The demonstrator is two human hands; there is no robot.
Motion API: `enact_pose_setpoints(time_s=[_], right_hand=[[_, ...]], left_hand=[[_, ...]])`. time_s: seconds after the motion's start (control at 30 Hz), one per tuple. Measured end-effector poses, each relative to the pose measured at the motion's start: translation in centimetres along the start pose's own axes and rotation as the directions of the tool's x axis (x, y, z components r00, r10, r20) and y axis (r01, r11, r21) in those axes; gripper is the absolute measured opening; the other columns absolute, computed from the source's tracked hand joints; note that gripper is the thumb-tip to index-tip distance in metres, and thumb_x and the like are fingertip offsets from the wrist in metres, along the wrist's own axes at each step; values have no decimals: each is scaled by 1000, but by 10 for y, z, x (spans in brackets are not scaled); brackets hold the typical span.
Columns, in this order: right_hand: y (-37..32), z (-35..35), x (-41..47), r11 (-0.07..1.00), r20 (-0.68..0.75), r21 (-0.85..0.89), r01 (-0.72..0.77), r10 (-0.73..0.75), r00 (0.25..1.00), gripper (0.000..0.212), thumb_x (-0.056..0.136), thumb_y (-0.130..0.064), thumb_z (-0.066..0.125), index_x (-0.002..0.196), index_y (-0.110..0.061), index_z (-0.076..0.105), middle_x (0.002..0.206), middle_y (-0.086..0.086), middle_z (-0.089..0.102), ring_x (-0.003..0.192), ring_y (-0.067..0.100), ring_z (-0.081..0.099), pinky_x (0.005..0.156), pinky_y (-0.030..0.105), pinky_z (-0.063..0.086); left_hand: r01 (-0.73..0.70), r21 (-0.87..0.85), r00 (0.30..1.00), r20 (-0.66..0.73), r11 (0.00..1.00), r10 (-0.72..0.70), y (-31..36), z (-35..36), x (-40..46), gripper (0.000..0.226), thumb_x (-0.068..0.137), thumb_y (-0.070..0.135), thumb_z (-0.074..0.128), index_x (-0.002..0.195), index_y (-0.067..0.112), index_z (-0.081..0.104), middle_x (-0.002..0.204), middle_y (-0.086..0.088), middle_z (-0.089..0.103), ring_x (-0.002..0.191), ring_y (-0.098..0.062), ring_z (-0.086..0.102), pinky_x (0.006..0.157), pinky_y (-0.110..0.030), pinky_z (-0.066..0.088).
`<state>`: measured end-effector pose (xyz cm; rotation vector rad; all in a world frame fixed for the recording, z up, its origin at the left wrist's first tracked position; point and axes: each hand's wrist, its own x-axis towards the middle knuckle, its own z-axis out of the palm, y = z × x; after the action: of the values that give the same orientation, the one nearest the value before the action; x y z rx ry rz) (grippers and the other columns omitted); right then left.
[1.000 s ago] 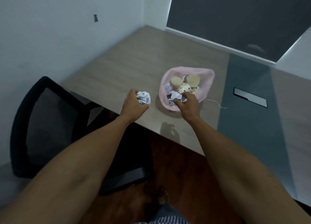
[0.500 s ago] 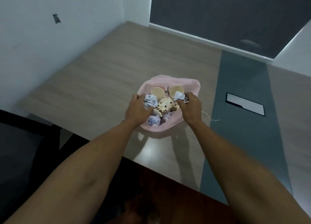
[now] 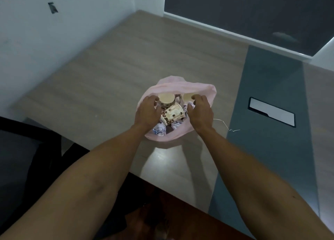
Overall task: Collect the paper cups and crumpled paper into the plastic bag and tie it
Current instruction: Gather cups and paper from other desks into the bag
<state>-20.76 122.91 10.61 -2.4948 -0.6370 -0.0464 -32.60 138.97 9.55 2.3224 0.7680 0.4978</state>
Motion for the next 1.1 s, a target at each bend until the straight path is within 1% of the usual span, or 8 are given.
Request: enact_pose_setpoints(time_s=[0.1, 0.23, 0.37, 0.57, 0.8, 0.93, 1.03, 1.1], right_hand=[[-15, 0, -8, 999, 6, 15, 48, -48, 999, 22, 98, -26, 57, 116, -14, 60, 116, 9, 65, 96, 36, 65, 79, 50, 54], [-43, 10, -25, 996, 47, 44, 83, -85, 995, 19, 97, -23, 56, 112, -14, 63, 107, 9, 71, 97, 33, 65, 76, 42, 52], [-80, 24, -55, 988, 138, 62, 140, -147, 979, 18, 96, -23, 54, 109, -13, 62, 102, 12, 72, 95, 36, 65, 76, 42, 53], [-142, 47, -122, 977, 240, 75, 197, -210, 948, 29, 94, -24, 58, 121, -14, 63, 104, 12, 73, 102, 35, 65, 81, 41, 51], [-216, 89, -227, 979, 329, 103, 174, -199, 923, 33, 92, -26, 61, 123, -15, 61, 100, 9, 72, 98, 32, 66, 83, 41, 53], [-265, 113, -296, 972, 436, 100, 214, -236, 868, 39, 96, -27, 61, 133, -16, 56, 106, 6, 70, 97, 29, 66, 81, 39, 54], [-292, 129, -340, 956, 560, 98, 278, -284, 778, 49, 99, -28, 61, 144, -19, 46, 106, 3, 67, 92, 26, 65, 76, 43, 57], [-306, 141, -364, 949, 640, 85, 303, -285, 713, 57, 98, -31, 62, 150, -21, 39, 119, 5, 63, 102, 26, 63, 81, 43, 56]], left_hand=[[10, 26, 1000, -28, 1000, -10, -5, -26, -6, 17, 90, 21, 59, 101, 14, 70, 94, -9, 74, 87, -31, 66, 76, -40, 55], [35, 93, 998, -58, 995, -30, -28, -73, -21, 17, 89, 22, 60, 100, 15, 71, 93, -9, 74, 86, -32, 67, 75, -39, 55], [65, 112, 994, -93, 992, -55, -61, -126, -50, 20, 90, 24, 61, 105, 15, 71, 90, -7, 74, 87, -31, 68, 77, -40, 56], [101, 167, 992, -94, 981, -86, -119, -209, -105, 22, 92, 26, 60, 110, 17, 69, 92, -5, 74, 91, -31, 68, 81, -42, 56], [92, 208, 995, -43, 974, -85, -197, -302, -181, 26, 95, 29, 57, 117, 19, 66, 105, -4, 72, 95, -28, 66, 84, -42, 56], [111, 249, 993, -55, 962, -100, -252, -353, -226, 27, 94, 28, 58, 118, 20, 66, 107, -2, 71, 96, -27, 67, 84, -42, 56], [129, 281, 990, -93, 951, -106, -292, -381, -248, 29, 94, 24, 58, 120, 15, 65, 113, -9, 64, 102, -30, 63, 87, -44, 54], [147, 322, 987, -105, 935, -119, -316, -394, -257, 35, 94, 24, 57, 125, 11, 63, 124, -14, 59, 112, -33, 58, 94, -47, 51]])
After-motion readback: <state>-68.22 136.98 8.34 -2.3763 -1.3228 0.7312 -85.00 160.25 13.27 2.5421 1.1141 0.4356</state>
